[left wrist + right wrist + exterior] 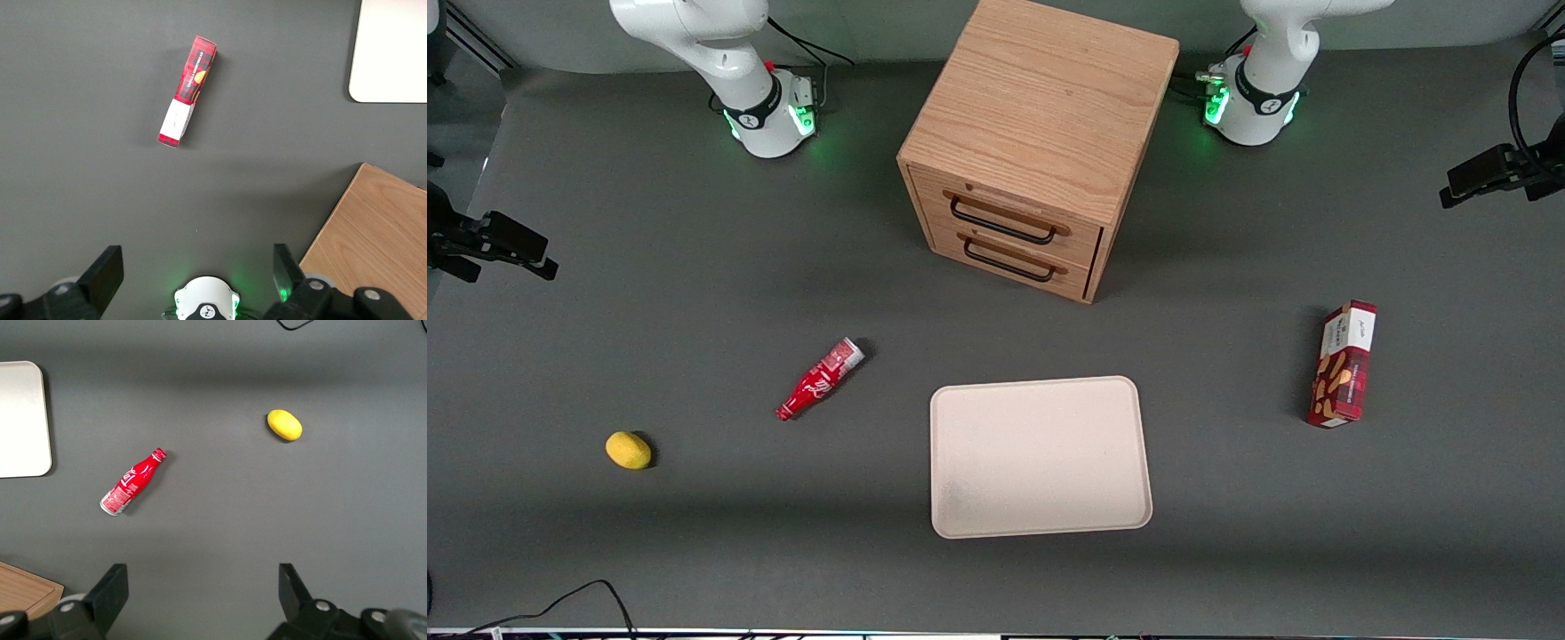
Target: Place red cookie box on tray
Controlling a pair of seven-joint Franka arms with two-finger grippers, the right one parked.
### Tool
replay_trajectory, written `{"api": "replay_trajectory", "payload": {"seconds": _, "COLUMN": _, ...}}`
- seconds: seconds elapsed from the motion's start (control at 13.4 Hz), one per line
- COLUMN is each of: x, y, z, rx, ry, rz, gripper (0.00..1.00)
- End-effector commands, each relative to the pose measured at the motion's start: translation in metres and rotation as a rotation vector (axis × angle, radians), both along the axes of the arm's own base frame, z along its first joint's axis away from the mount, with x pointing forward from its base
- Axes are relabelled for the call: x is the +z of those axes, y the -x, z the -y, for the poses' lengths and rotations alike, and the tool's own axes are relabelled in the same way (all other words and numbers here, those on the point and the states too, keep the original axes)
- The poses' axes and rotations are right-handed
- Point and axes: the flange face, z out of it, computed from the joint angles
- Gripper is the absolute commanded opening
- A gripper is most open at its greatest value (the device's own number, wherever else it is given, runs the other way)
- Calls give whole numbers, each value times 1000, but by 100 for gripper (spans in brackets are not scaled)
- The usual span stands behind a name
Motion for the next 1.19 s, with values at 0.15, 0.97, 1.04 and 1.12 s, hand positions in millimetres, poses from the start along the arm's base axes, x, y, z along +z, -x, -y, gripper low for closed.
{"api": "replay_trajectory", "payload": {"seconds": 0.15, "x": 7, "y": 7, "z": 6, "rx": -13, "ry": -8, "rz": -26, "gripper": 100}}
{"api": "replay_trajectory", "payload": {"seconds": 0.97, "x": -24, "y": 0, "z": -15, "rx": -147, "ry": 16, "rz": -41, "gripper": 100}}
{"api": "replay_trajectory", "payload": {"seconds": 1.04, "x": -45, "y": -5, "z": -22, "rx": -192, "ry": 26, "rz": -43, "gripper": 100}}
{"api": "replay_trajectory", "payload": {"seconds": 1.12, "x": -68, "y": -9, "z": -30, "rx": -230, "ry": 33, "rz": -37, "gripper": 100}}
